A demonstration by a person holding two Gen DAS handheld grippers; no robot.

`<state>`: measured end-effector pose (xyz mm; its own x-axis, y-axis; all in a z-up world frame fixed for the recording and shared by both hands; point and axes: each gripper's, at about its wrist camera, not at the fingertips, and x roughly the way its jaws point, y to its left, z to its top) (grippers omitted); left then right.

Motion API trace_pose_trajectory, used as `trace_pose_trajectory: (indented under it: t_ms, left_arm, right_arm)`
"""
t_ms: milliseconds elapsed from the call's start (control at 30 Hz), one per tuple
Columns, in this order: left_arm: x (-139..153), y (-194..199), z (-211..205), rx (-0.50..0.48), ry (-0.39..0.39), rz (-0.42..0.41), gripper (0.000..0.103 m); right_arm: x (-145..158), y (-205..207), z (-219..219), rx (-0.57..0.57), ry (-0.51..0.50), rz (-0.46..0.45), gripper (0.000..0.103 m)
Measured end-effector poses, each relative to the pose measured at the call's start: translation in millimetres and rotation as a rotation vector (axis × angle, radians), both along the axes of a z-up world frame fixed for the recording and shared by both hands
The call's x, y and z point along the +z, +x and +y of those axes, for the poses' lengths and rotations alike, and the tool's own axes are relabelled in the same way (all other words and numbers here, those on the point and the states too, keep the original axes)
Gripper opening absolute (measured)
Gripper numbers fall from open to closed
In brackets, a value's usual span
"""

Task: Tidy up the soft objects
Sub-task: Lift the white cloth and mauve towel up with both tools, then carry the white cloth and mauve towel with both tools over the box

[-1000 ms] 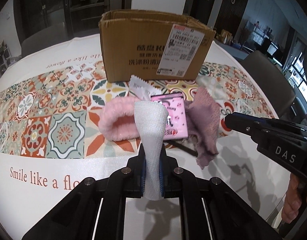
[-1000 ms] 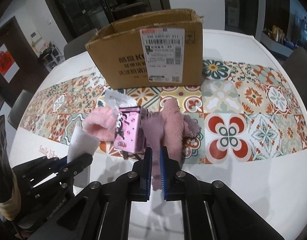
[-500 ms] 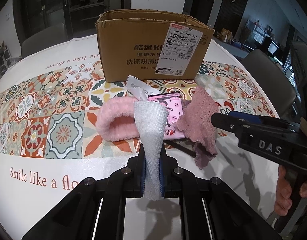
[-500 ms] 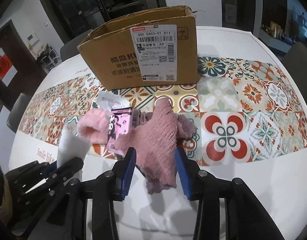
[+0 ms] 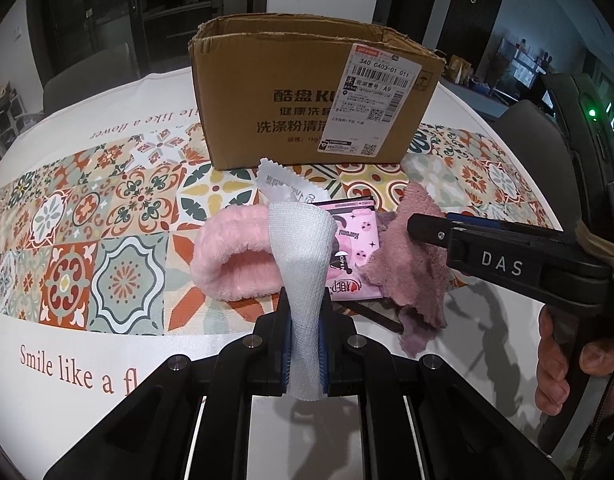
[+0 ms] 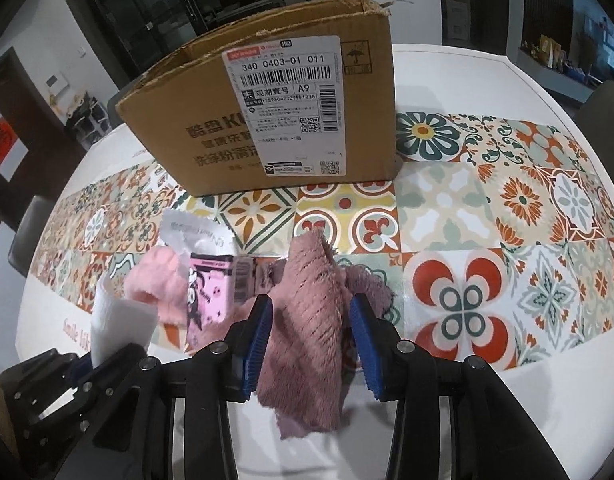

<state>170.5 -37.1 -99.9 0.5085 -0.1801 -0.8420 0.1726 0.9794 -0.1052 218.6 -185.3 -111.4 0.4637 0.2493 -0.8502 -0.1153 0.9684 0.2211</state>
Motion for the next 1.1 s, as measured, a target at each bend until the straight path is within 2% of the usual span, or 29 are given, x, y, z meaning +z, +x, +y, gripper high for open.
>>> trace_pose_trajectory:
  t_ms: [100,133,167,300,400,767,1100]
  left_arm:
    - [-1,2,1,0.003,-0.004,0.005,0.012]
    - [-1,3,1,0.003,-0.005,0.004,0.012]
    - [-1,3,1,0.001,-0.005,0.003,0.012]
    - [2,5,-1,-0.005,-0.007,-0.004,0.012]
    - [5,5,0,-0.007,-0.01,-0.012,0.012]
    - [31,2,-3,-0.018,-0.028,-0.071,0.012]
    - [72,0,-7,-0.026,-0.058,-0.156,0.012]
  right_arm:
    - [-1,3,1,0.002,-0.013,0.001,0.039]
    - [-1,3,1,0.0,-0.014,0.001,0.036]
    - [0,2,1,-0.004,-0.015,-0.002,0.028]
    - [2,2,1,0.002,-0.013,-0.004,0.015]
    - [2,1,2,0.009,-0.002,0.003,0.01]
    - [32,-19,1,0.022,0.044,-0.058,0.008]
    - [83,-35,-7,-0.005,0.068,-0.191,0.008]
